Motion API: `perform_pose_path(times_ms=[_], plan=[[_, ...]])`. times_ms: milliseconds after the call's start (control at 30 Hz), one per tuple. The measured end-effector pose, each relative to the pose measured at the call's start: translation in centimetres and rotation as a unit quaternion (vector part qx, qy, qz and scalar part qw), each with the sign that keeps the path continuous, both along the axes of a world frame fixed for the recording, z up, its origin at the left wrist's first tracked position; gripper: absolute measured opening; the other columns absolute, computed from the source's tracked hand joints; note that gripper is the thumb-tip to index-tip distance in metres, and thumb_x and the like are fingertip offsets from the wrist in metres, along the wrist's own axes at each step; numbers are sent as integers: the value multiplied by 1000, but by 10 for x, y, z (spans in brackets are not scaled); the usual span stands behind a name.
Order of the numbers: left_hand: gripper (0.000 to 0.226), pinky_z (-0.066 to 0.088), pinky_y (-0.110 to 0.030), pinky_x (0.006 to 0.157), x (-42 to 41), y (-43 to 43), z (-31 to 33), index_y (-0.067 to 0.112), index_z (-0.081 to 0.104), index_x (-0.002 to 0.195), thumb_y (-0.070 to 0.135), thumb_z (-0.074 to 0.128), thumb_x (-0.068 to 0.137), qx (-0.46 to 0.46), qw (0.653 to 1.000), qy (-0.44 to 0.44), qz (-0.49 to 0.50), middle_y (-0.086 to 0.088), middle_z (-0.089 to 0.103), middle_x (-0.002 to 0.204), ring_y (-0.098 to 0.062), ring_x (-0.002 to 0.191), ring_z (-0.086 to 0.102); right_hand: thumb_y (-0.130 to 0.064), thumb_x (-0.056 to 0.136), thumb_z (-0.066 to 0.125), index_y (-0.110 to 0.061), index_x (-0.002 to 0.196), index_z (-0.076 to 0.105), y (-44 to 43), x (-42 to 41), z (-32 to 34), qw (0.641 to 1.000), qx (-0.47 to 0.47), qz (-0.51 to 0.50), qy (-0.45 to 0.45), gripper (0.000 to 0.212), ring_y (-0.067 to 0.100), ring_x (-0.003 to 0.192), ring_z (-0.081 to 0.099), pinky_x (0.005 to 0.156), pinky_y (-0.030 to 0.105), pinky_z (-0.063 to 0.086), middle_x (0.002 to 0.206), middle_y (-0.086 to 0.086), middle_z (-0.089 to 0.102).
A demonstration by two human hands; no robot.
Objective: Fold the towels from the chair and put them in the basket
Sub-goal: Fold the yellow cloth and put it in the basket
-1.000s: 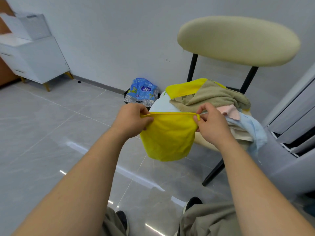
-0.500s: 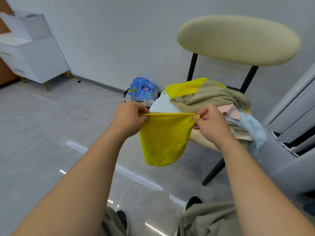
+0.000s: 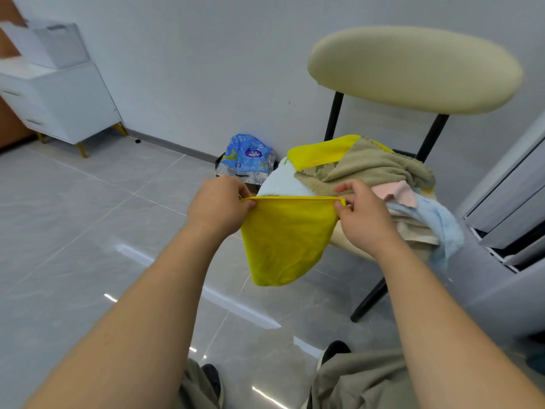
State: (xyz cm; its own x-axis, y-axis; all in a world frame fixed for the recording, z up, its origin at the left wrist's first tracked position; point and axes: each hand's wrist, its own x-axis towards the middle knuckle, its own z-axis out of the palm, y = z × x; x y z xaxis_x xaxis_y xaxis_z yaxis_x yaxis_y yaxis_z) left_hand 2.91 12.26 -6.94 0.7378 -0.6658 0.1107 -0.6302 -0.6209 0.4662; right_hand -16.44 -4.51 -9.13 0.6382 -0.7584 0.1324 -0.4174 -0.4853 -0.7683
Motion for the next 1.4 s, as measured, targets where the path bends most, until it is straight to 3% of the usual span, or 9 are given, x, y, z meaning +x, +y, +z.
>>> perform_pose_path(times_ms=[167, 400, 567, 667, 767, 833, 1000, 1167, 1400], plan=[[23, 48, -34, 71, -7, -2, 0, 30, 70, 107, 21, 53, 95, 93, 993, -70, -26, -2, 66, 103, -25, 90, 58, -21, 100, 57, -27, 108, 67, 9, 2, 6, 999, -30, 4, 29, 14, 18, 102, 63, 81, 30, 46, 108, -1, 71], [29, 45, -33, 67, -16, -2, 1, 21, 71, 96, 10, 54, 75, 198, 976, -91, -10, -1, 60, 93, -25, 84, 55, -20, 101, 54, -32, 101, 63, 23, 9, 10, 999, -25, 32, -21, 15, 24, 71, 67, 71, 41, 55, 88, -6, 65], [49, 47, -25, 88, -31, -12, -2, 29, 63, 129, 30, 74, 81, 25, 986, 50, -154, 8, 65, 127, -11, 104, 62, -18, 100, 58, -34, 92, 49, 33, 14, 9, 996, 14, 76, -55, 20, 18, 60, 69, 70, 45, 57, 89, -6, 70], [35, 46, -22, 73, -49, -23, -7, 24, 67, 122, 30, 72, 88, -45, 978, 70, -192, 7, 69, 114, 5, 66, 55, -16, 98, 62, -33, 92, 46, 34, 16, 4, 994, 23, 89, -55, 24, 17, 63, 69, 70, 45, 59, 86, -6, 72], [7, 53, -25, 61, -51, -26, -6, 19, 69, 95, 18, 65, 90, -57, 984, 52, -163, -2, 73, 87, -5, 54, 61, -14, 91, 68, -35, 98, 49, 32, 16, 0, 994, 38, 96, -44, 29, 18, 70, 68, 72, 42, 58, 84, -3, 70], [11, 52, -21, 52, -50, -24, -3, 16, 64, 86, 7, 58, 87, -74, 984, 72, -144, -4, 70, 68, -11, 51, 66, -13, 85, 74, -33, 103, 56, 30, 16, 0, 994, 37, 107, 5, 32, 17, 73, 64, 70, 34, 54, 82, -1, 68], [21, 58, -43, 69, -49, -23, -2, 16, 54, 88, -4, 49, 82, -83, 981, 116, -134, -2, 71, 71, -16, 70, 68, -25, 87, 74, -20, 68, 61, 26, 16, -3, 979, -13, 133, 153, 23, 11, 60, 48, 56, 31, 35, 62, -7, 54], [31, 47, -20, 64, -44, -18, 1, 33, 65, 106, 12, 70, 82, -62, 981, 66, -170, 8, 61, 81, -6, 68, 56, -32, 86, 73, -20, 77, 54, 28, 18, -5, 984, -15, 100, 146, 25, 14, 69, 53, 60, 33, 39, 72, -5, 58], [12, 50, -38, 80, -40, -20, -1, 27, 75, 97, 22, 69, 88, -78, 983, -13, -165, 0, 67, 97, -19, 93, 59, -24, 80, 80, -23, 84, 61, 27, 16, -6, 985, -5, 86, 149, 19, 9, 67, 54, 59, 27, 40, 73, -8, 59]])
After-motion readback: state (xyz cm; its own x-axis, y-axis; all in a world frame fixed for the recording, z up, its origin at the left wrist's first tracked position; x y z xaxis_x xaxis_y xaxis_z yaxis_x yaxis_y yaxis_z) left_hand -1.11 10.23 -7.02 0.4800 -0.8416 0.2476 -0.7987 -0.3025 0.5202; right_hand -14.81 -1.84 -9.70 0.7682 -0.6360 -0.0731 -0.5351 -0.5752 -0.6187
